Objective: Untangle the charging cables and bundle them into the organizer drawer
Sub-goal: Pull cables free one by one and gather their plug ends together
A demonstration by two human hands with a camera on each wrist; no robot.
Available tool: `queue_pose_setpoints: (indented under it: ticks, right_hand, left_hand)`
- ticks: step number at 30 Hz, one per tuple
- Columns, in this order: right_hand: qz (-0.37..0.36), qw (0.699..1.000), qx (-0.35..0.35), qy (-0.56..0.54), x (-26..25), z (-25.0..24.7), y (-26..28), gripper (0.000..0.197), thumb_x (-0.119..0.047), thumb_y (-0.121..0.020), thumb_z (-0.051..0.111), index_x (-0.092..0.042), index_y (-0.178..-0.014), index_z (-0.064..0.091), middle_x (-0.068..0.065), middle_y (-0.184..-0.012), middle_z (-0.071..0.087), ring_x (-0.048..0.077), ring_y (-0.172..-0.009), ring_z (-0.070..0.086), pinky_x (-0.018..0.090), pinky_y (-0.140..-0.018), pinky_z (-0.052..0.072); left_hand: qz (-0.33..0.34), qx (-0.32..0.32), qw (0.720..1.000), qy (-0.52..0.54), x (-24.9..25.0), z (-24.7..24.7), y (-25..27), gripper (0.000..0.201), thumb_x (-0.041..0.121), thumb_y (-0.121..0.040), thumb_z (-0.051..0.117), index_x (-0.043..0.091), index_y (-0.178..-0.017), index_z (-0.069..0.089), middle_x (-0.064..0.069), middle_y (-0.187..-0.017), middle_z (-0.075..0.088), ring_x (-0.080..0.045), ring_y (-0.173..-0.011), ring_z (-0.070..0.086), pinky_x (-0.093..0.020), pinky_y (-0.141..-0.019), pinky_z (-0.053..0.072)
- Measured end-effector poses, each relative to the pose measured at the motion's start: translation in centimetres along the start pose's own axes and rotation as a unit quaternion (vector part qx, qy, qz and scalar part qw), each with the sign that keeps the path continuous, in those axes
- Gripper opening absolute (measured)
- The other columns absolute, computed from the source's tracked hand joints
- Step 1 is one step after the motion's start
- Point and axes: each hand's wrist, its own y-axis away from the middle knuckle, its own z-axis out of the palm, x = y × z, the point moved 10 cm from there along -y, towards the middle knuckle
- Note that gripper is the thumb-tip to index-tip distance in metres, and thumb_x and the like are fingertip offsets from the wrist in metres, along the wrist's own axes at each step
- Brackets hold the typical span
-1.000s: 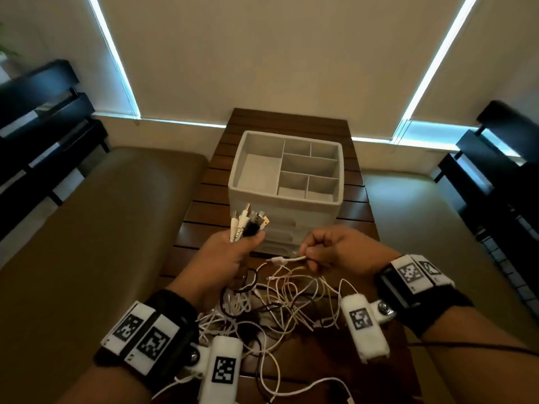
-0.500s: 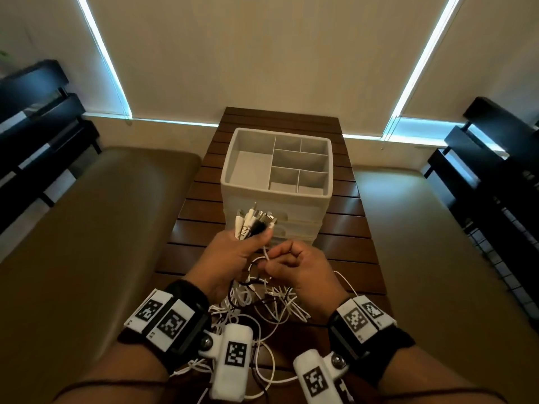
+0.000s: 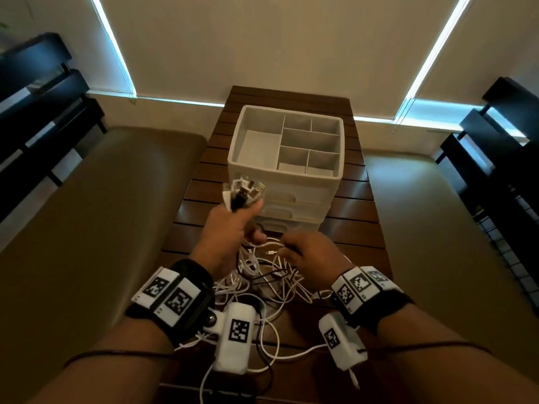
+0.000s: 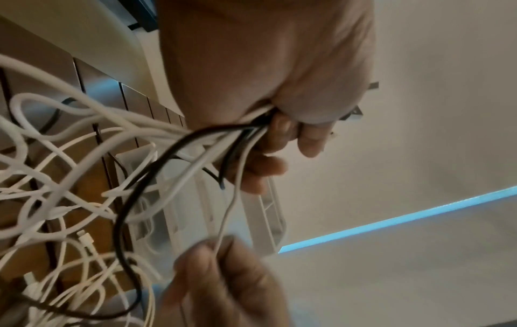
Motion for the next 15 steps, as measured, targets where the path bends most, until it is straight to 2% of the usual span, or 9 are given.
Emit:
queue_pose_setpoints:
  ticks: [2, 4, 5, 8, 10, 11, 12, 13, 15]
  right_hand:
    - [0.046, 0.996, -0.034, -0.075, 2.3, 0.4, 0.5, 0.016, -0.028, -0.094, 0.056, -0.017, -0.084, 0.061, -0.003, -0.082, 0.062, 0.017, -0.079, 0.059, 0.035, -0.073, 0.046]
    - [0.060, 0.991, -0.068, -0.094, 3.4, 0.9, 1.2, 0.017, -0.027, -0.094, 0.056, -0.025, -0.077, 0.060, -0.004, -0.081, 0.064, 0.014, -0.077, 0.060, 0.032, -0.072, 0.047]
    - [0.066, 0.991, -0.079, -0.080, 3.8, 1.0, 1.5, 0.020, -0.028, -0.094, 0.055, -0.029, -0.074, 0.057, -0.005, -0.078, 0.063, 0.011, -0.074, 0.059, 0.030, -0.068, 0.046]
    - [0.097, 0.989, -0.058, -0.092, 4.8, -0.1, 1.8, 0.022, -0.025, -0.095, 0.054, -0.030, -0.074, 0.056, -0.008, -0.075, 0.062, 0.009, -0.073, 0.059, 0.026, -0.067, 0.046]
    - [0.082, 0.992, -0.023, -0.091, 3.8, -1.7, 1.1, 0.015, -0.024, -0.094, 0.056, -0.021, -0.081, 0.062, -0.006, -0.074, 0.062, 0.012, -0.072, 0.059, 0.027, -0.067, 0.046]
    - [0.060, 0.996, -0.011, -0.067, 2.5, -2.4, 0.6, 0.015, -0.024, -0.094, 0.058, -0.016, -0.084, 0.064, -0.004, -0.074, 0.062, 0.014, -0.072, 0.059, 0.029, -0.068, 0.046]
    - [0.035, 0.998, 0.000, -0.047, 1.1, -3.1, 0.0, 0.015, -0.025, -0.093, 0.060, -0.013, -0.087, 0.067, -0.002, -0.077, 0.064, 0.015, -0.075, 0.060, 0.032, -0.070, 0.048]
    - [0.013, 0.999, 0.014, -0.043, -0.3, -3.7, -0.5, 0.014, -0.024, -0.092, 0.061, -0.014, -0.090, 0.069, 0.000, -0.081, 0.067, 0.016, -0.077, 0.061, 0.034, -0.074, 0.049]
    - [-0.018, 0.995, 0.058, -0.074, -2.4, -5.2, -1.3, 0.014, -0.017, -0.091, 0.062, -0.020, -0.101, 0.072, -0.001, -0.094, 0.072, 0.015, -0.085, 0.064, 0.032, -0.079, 0.051]
  left_hand:
    - [0.006, 0.003, 1.000, 0.013, 1.3, -0.8, 0.0, 0.012, 0.018, -0.094, 0.060, 0.021, -0.082, 0.061, 0.011, -0.050, 0.045, -0.008, -0.045, 0.037, -0.025, -0.046, 0.037]
    - [0.052, 0.042, 0.993, -0.094, 4.0, -2.4, 0.3, 0.015, 0.021, -0.093, 0.062, 0.025, -0.078, 0.062, 0.014, -0.046, 0.044, -0.003, -0.042, 0.037, -0.020, -0.043, 0.033]
    - [0.097, 0.054, 0.976, -0.187, 5.9, -2.8, 0.6, 0.018, 0.021, -0.093, 0.064, 0.025, -0.075, 0.063, 0.014, -0.043, 0.046, -0.001, -0.040, 0.042, -0.017, -0.044, 0.035]
    - [0.189, 0.047, 0.887, -0.419, 10.4, -2.0, 1.9, 0.033, 0.008, -0.088, 0.067, 0.030, -0.065, 0.058, 0.018, -0.051, 0.054, 0.010, -0.049, 0.053, -0.006, -0.046, 0.035]
    - [0.200, 0.034, 0.843, -0.499, 11.0, -1.0, 2.2, 0.023, 0.009, -0.086, 0.067, 0.026, -0.071, 0.063, 0.014, -0.063, 0.058, 0.001, -0.059, 0.056, -0.012, -0.054, 0.040]
    - [0.196, 0.024, 0.835, -0.514, 10.4, -0.4, 2.1, 0.011, 0.014, -0.086, 0.066, 0.022, -0.078, 0.068, 0.007, -0.069, 0.062, -0.009, -0.065, 0.059, -0.023, -0.062, 0.046]
    - [0.193, 0.013, 0.834, -0.517, 9.7, 0.3, 2.0, 0.004, 0.020, -0.085, 0.066, 0.018, -0.084, 0.070, 0.000, -0.076, 0.067, -0.019, -0.071, 0.063, -0.031, -0.066, 0.049]
    - [0.183, 0.003, 0.834, -0.520, 8.5, 1.0, 1.7, 0.009, 0.024, -0.083, 0.065, 0.017, -0.086, 0.070, -0.005, -0.079, 0.069, -0.025, -0.075, 0.065, -0.037, -0.067, 0.052]
    - [0.143, -0.016, 0.834, -0.532, 5.7, 2.0, 1.3, 0.009, 0.023, -0.084, 0.064, 0.015, -0.084, 0.069, -0.007, -0.078, 0.070, -0.028, -0.073, 0.066, -0.039, -0.064, 0.055]
